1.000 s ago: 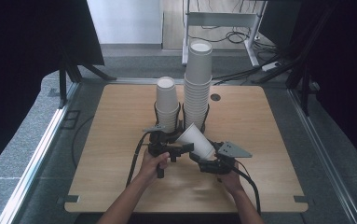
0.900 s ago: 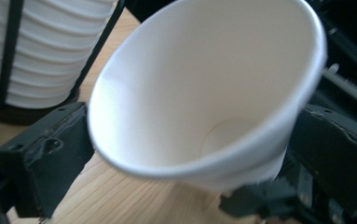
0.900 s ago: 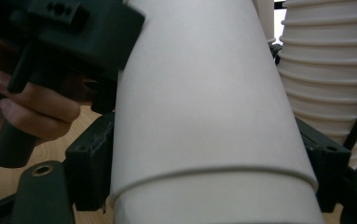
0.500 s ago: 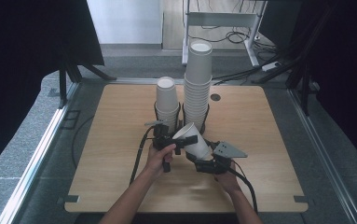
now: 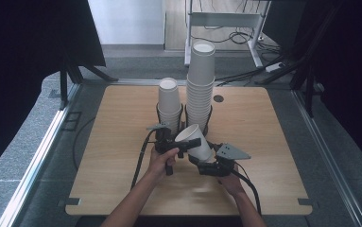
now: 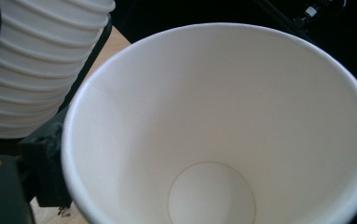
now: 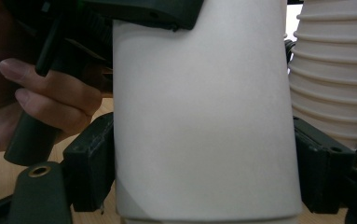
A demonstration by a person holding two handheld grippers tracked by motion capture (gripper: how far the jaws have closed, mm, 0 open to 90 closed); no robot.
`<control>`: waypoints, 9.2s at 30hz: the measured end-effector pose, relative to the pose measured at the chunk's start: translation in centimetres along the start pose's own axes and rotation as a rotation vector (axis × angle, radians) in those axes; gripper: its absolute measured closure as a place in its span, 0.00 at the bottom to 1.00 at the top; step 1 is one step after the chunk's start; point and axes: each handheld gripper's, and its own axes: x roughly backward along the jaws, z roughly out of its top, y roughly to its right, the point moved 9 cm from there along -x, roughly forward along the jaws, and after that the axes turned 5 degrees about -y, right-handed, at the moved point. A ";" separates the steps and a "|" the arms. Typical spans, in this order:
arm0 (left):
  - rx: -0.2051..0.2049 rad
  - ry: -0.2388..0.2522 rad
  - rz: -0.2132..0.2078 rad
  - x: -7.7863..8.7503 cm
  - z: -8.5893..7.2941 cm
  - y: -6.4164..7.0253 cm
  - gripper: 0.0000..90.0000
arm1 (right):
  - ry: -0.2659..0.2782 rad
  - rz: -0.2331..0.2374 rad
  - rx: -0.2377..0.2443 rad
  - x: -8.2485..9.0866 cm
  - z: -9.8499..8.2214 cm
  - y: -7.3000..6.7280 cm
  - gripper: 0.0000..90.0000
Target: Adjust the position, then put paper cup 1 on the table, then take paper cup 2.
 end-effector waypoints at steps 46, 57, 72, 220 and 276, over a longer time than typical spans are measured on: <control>-0.213 0.130 0.262 7.9 2.0 -0.9 0.14 | -0.156 0.030 -0.001 -0.6 -2.9 -0.5 0.15; -0.253 0.134 0.388 10.3 1.3 -2.6 0.14 | -0.170 0.009 0.000 -0.3 -3.2 0.0 0.15; -0.283 0.106 0.603 13.0 0.4 -6.0 0.14 | -0.180 -0.007 0.004 0.1 -3.6 0.3 0.15; -0.329 -0.002 0.397 4.9 13.1 0.0 0.11 | -0.030 -0.172 -0.072 -0.5 10.5 9.7 0.10; -0.369 0.032 0.406 0.9 19.2 0.4 0.07 | -0.028 -0.185 -0.040 -5.4 16.1 11.4 0.04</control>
